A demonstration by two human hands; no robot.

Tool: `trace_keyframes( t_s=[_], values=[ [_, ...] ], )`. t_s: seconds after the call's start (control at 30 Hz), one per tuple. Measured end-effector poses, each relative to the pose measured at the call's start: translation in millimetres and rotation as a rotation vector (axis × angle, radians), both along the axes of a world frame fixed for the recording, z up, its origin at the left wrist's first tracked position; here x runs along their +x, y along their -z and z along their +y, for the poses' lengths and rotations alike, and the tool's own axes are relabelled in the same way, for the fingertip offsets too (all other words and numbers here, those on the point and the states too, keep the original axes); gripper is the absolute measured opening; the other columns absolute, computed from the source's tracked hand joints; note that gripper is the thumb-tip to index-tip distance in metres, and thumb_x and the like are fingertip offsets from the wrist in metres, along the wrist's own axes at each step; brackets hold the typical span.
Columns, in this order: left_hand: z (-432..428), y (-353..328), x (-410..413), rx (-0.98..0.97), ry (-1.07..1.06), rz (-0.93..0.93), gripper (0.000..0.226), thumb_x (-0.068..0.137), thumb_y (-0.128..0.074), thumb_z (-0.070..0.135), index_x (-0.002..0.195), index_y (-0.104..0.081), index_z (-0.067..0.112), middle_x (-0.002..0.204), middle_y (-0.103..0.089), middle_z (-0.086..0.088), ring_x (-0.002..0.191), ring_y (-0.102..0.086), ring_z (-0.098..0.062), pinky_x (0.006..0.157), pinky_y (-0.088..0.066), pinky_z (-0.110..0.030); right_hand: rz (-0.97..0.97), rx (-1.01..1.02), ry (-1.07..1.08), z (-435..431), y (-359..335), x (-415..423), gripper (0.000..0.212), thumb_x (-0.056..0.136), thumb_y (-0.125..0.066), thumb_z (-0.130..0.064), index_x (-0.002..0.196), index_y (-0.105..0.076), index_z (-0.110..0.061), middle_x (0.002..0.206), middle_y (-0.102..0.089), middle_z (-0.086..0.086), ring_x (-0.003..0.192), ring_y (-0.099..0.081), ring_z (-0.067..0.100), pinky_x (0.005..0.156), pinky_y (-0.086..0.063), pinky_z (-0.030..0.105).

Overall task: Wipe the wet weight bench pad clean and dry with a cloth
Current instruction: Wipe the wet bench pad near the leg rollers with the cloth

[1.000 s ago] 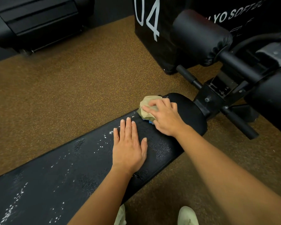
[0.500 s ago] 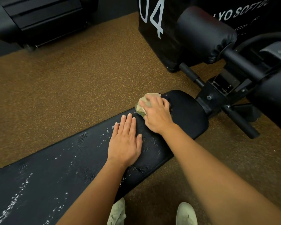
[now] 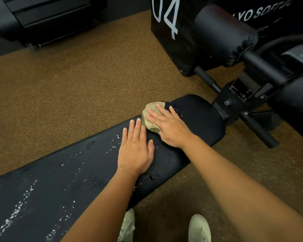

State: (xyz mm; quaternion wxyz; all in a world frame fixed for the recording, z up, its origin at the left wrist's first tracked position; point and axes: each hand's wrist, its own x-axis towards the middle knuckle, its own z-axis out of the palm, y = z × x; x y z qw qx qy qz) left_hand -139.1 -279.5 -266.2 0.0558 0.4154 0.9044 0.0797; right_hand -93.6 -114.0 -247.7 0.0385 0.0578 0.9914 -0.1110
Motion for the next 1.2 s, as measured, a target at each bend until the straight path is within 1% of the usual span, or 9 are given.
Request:
trace_keyframes(
  t_s=[0.1,0.2,0.37,0.47,0.57,0.73,0.93,1.1,1.2],
  values=[
    [-0.6,-0.4,0.4,-0.017,-0.021,0.003,0.071,0.093,-0.008,0.045,0.151,-0.014,0.005,0.16,-0.005,-0.011,0.148,0.006,-0.026,0.12,0.001,-0.043,-0.014,-0.008,0.075,11.7,0.3,1.1,0.065,0.094,-0.047,-0.018,0.15,-0.017,-0.027,0.159,-0.008,-0.009,0.147,0.003,0.018,0.118,0.003,0.047],
    [-0.8,-0.7,0.8,-0.039,-0.046,-0.008,0.075,0.09,-0.002,0.047,0.151,-0.01,0.005,0.16,-0.001,-0.012,0.147,0.009,-0.026,0.119,0.004,-0.043,-0.03,-0.002,0.182,-4.9,-2.6,-15.9,0.063,0.095,-0.045,-0.024,0.151,-0.016,-0.026,0.16,-0.008,-0.007,0.147,0.005,0.023,0.117,0.002,0.053],
    [-7.4,-2.0,-0.7,-0.056,-0.094,-0.018,0.078,0.086,0.003,0.045,0.151,-0.008,0.003,0.16,0.003,-0.011,0.147,0.011,-0.025,0.119,0.006,-0.042,0.013,-0.083,-0.022,-14.5,-1.0,-1.9,0.061,0.092,-0.047,-0.015,0.148,-0.026,-0.027,0.158,-0.016,-0.011,0.147,0.001,0.017,0.118,0.002,0.047],
    [-13.2,-4.0,-4.1,-0.06,-0.102,-0.03,0.078,0.084,0.004,0.045,0.152,-0.005,0.006,0.161,0.004,-0.01,0.147,0.012,-0.025,0.119,0.006,-0.042,-0.006,-0.076,0.049,2.4,-1.5,0.5,0.062,0.092,-0.047,-0.014,0.149,-0.024,-0.028,0.158,-0.014,-0.011,0.147,0.002,0.016,0.119,0.003,0.045],
    [-14.4,-2.4,-5.6,-0.056,-0.098,-0.02,0.076,0.086,0.002,0.044,0.152,-0.007,0.006,0.161,0.002,-0.01,0.147,0.01,-0.025,0.119,0.005,-0.043,-0.023,-0.033,0.16,-8.4,-4.0,-16.4,0.061,0.095,-0.046,-0.022,0.15,-0.019,-0.027,0.159,-0.012,-0.008,0.147,0.004,0.021,0.118,0.001,0.05],
    [-15.0,-1.7,-6.2,-0.058,-0.095,-0.021,0.076,0.087,0.0,0.043,0.151,-0.01,0.004,0.161,0.0,-0.011,0.147,0.009,-0.025,0.12,0.003,-0.043,0.013,-0.049,-0.022,-19.3,1.1,-7.2,0.062,0.092,-0.049,-0.019,0.149,-0.024,-0.027,0.158,-0.014,-0.011,0.147,0.0,0.017,0.118,0.002,0.047],
    [-14.4,-2.9,-7.5,-0.043,-0.1,-0.038,0.077,0.086,0.001,0.044,0.152,-0.008,0.006,0.161,0.001,-0.01,0.147,0.009,-0.024,0.119,0.005,-0.041,0.013,0.001,0.161,-22.4,1.8,-24.4,0.062,0.094,-0.046,-0.023,0.15,-0.02,-0.024,0.159,-0.013,-0.006,0.147,0.002,0.022,0.117,0.001,0.052],
    [-17.4,-4.5,-10.1,-0.054,-0.086,-0.037,0.078,0.085,0.003,0.044,0.152,-0.008,0.006,0.161,0.002,-0.009,0.147,0.009,-0.024,0.119,0.005,-0.041,0.063,-0.119,-0.041,-8.7,1.7,-3.4,0.064,0.086,-0.052,-0.007,0.145,-0.035,-0.024,0.155,-0.025,-0.009,0.147,-0.007,0.018,0.117,0.002,0.043],
    [-22.6,-4.3,-13.2,-0.055,-0.089,-0.032,0.077,0.086,0.002,0.044,0.152,-0.009,0.006,0.161,0.001,-0.01,0.148,0.008,-0.025,0.12,0.003,-0.042,0.013,-0.084,0.074,3.9,-1.5,-10.2,0.062,0.091,-0.049,-0.01,0.147,-0.03,-0.025,0.157,-0.02,-0.008,0.147,-0.003,0.017,0.117,0.003,0.043]
  ],
)
